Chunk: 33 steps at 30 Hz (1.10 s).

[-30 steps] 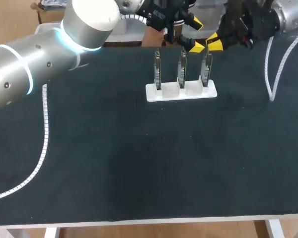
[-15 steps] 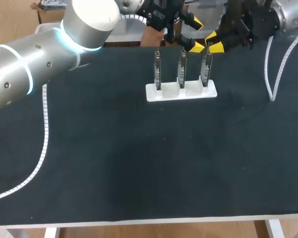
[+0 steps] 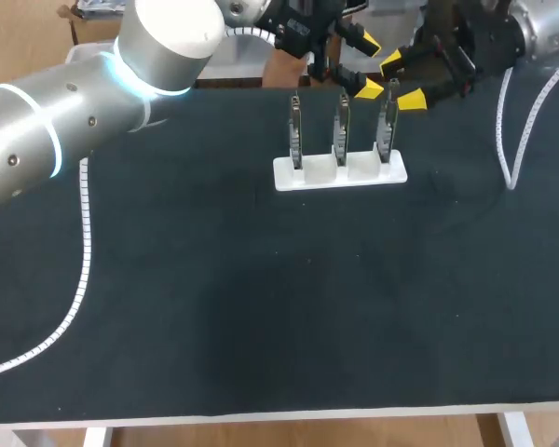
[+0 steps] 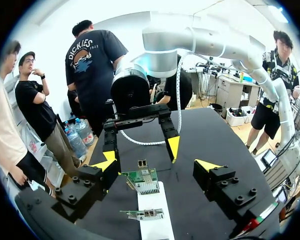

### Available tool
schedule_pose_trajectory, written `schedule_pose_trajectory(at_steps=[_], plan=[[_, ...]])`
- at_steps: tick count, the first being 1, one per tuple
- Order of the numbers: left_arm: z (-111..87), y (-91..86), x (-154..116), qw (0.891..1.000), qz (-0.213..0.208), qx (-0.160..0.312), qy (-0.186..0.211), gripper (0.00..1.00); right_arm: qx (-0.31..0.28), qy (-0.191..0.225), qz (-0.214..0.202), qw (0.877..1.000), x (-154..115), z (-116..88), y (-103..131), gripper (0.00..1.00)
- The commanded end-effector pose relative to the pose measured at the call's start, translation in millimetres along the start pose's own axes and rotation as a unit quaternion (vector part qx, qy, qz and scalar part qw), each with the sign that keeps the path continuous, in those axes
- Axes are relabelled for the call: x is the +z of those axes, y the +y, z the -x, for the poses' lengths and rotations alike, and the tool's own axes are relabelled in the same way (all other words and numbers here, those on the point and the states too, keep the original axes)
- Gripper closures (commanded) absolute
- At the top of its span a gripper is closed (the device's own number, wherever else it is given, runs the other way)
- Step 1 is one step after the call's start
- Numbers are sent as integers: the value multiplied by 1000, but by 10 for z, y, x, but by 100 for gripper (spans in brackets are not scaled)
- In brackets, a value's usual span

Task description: Pick up the optical module with the left hand, and insert it into the network port with the right hand.

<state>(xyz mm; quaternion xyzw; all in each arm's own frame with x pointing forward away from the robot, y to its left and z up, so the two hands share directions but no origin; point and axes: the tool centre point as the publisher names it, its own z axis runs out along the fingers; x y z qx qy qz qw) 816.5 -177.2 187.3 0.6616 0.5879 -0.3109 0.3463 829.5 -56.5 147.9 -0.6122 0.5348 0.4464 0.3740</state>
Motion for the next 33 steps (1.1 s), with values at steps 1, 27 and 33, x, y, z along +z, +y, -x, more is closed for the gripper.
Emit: schedule_pose_trajectory(at_steps=[1,27,33], plan=[[5,24,3,1000,-3,1,1,0,1,-1,99,995,-16,-7,-78,0],[5,24,3,1000,-3,1,1,0,-33,10,85,996,-111,279,-71,0],[5,24,3,1000,-3,1,1,0,-28,13,79,996,-127,301,-78,0]])
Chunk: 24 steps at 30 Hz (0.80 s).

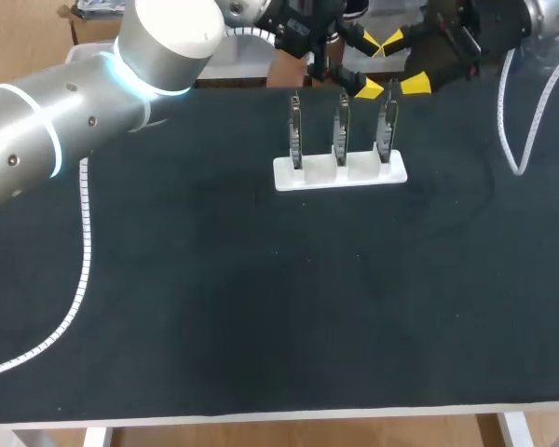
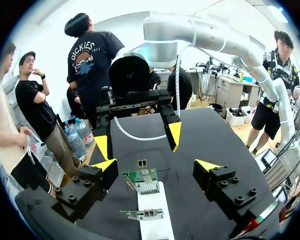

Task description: Pick up the optical module with the left hand, and insert it into the network port with the right hand.

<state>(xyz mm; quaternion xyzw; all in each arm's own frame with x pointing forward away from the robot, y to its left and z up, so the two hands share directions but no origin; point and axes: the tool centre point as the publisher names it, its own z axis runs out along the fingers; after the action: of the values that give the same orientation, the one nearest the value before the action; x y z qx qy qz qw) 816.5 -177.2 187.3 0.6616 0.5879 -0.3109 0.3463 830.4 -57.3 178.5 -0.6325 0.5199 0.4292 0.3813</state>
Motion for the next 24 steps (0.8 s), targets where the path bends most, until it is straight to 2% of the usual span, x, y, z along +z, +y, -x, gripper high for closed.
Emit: schedule_pose_trajectory(at_steps=[1,3,4,5,6,24], plan=[[5,24,3,1000,-3,1,1,0,1,1,78,997,-20,9,-77,0],[5,24,3,1000,-3,1,1,0,1,1,78,997,-20,9,-77,0],[5,24,3,1000,-3,1,1,0,1,1,78,997,-20,9,-77,53],[5,24,3,1000,-3,1,1,0,1,1,78,997,-20,9,-77,67],[5,24,3,1000,-3,1,1,0,1,1,78,997,-20,9,-77,99],[5,24,3,1000,-3,1,1,0,1,1,78,997,-20,9,-77,100]])
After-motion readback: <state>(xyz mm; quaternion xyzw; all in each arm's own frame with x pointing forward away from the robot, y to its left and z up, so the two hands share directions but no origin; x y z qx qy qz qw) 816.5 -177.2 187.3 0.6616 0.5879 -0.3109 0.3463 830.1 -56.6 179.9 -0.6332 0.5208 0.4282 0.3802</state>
